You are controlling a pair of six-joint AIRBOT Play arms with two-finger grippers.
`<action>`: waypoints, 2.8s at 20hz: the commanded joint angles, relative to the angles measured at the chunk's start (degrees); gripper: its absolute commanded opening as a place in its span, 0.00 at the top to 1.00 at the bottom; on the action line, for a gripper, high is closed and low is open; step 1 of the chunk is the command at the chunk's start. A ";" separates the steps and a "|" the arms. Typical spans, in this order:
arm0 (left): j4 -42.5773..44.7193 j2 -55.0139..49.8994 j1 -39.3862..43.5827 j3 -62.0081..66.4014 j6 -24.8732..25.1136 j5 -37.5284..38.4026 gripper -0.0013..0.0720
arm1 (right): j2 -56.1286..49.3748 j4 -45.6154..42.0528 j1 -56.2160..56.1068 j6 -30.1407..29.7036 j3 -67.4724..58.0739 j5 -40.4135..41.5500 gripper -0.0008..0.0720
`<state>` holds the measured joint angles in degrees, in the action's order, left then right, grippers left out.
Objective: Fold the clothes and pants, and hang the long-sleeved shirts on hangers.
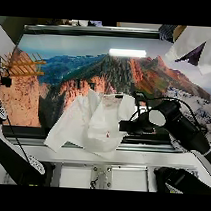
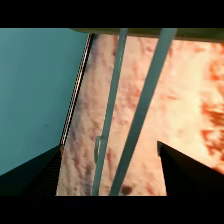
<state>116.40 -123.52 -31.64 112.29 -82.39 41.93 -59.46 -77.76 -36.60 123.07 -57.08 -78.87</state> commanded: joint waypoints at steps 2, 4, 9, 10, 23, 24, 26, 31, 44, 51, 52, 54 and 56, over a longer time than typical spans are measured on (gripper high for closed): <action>0.02 -2.84 -0.55 1.95 1.64 -2.16 0.12 | 0.04 0.90 -0.22 1.53 2.73 0.00 0.96; -0.17 -3.17 -0.63 1.95 2.32 -3.50 0.12 | 0.02 0.87 -0.90 1.46 3.45 0.00 0.96; -0.46 -3.87 -0.81 1.20 2.51 -4.15 0.12 | 0.04 0.87 -1.44 1.51 3.67 0.02 0.96; -0.46 -3.85 -0.81 0.59 2.51 -4.48 0.12 | 0.04 0.85 -1.49 1.51 3.67 0.00 0.96; -1.03 -3.50 -0.24 4.31 2.45 0.48 0.96 | 0.04 0.87 -1.49 1.49 3.67 0.00 0.96; -1.03 -2.80 -0.17 3.45 2.45 0.24 0.96 | 0.04 0.85 -1.49 1.49 3.67 0.00 0.96; -0.90 -1.31 0.52 2.08 2.47 0.11 0.96 | 0.04 0.85 -1.49 1.49 3.67 0.00 0.96; -4.09 2.51 2.38 2.12 2.47 4.42 0.96 | 0.04 0.83 -1.49 1.49 3.67 0.00 0.96; -9.09 13.33 8.68 2.08 0.96 10.60 0.96 | 0.31 0.83 -1.49 1.27 3.67 0.00 0.96; -10.08 21.75 11.39 2.10 -2.19 10.62 0.96 | 3.67 0.83 -1.40 1.29 2.73 2.58 0.96; -10.10 23.17 12.20 2.10 -2.56 10.71 0.96 | 4.22 0.87 -1.36 1.29 2.27 2.56 0.96; -9.92 26.58 14.84 2.10 -2.54 12.26 0.96 | 5.49 0.87 -1.36 1.29 1.22 2.56 0.96; -10.01 30.05 18.45 2.10 -3.04 14.53 0.96 | 6.80 0.85 -1.36 1.29 0.04 2.56 0.96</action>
<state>106.37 -98.00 -17.02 114.37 -84.51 53.91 -54.39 -76.93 -37.98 124.31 -55.64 -76.66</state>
